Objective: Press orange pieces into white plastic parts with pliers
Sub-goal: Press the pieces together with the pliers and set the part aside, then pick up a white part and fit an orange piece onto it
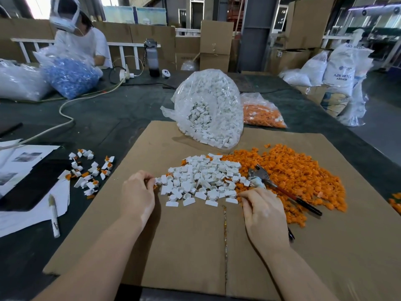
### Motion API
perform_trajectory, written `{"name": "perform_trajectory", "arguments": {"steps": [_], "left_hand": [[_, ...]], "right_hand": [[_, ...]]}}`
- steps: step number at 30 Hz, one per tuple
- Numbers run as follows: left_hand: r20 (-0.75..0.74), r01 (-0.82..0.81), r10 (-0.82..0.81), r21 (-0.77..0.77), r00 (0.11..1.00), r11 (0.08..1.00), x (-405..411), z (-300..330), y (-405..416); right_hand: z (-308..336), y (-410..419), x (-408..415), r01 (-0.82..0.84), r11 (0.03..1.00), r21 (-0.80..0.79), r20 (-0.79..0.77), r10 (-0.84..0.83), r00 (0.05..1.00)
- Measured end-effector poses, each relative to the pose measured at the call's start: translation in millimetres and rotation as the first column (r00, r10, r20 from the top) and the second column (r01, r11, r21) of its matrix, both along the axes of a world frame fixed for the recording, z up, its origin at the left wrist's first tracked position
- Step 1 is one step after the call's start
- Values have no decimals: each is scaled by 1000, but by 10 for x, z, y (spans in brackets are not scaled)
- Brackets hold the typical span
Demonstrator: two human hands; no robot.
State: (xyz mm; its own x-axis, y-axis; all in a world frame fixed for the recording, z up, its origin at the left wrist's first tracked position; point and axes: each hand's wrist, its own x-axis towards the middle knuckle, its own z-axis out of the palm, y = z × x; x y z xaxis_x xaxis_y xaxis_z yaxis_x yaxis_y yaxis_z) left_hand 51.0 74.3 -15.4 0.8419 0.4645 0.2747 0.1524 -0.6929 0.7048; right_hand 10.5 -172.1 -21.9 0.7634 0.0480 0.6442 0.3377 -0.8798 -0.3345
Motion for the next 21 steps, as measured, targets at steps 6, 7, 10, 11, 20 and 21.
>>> {"name": "perform_trajectory", "arguments": {"steps": [6,7,10,11,20,21], "left_hand": [[-5,-40,40,21,999,999,16,10,85],[-17,-60,61,64,998,996,4,15,79],[15,-65,64,173,998,983,-56,39,-27],[57,-25,16,175,998,984,-76,53,-97],[27,539,-562,246,827,805,-142,-40,-819],[26,542,-562,231,827,808,-140,-56,-858]], "right_hand": [[-39,-3,-22,156,986,-59,35,-154,987],[-47,-3,-22,184,981,-65,33,-182,983],[-71,3,-14,230,970,-78,40,-228,973],[-76,7,-11,238,968,-85,46,-235,971],[-95,21,-14,264,951,-159,54,-258,965],[-87,19,-17,266,952,-153,56,-260,964]]}}
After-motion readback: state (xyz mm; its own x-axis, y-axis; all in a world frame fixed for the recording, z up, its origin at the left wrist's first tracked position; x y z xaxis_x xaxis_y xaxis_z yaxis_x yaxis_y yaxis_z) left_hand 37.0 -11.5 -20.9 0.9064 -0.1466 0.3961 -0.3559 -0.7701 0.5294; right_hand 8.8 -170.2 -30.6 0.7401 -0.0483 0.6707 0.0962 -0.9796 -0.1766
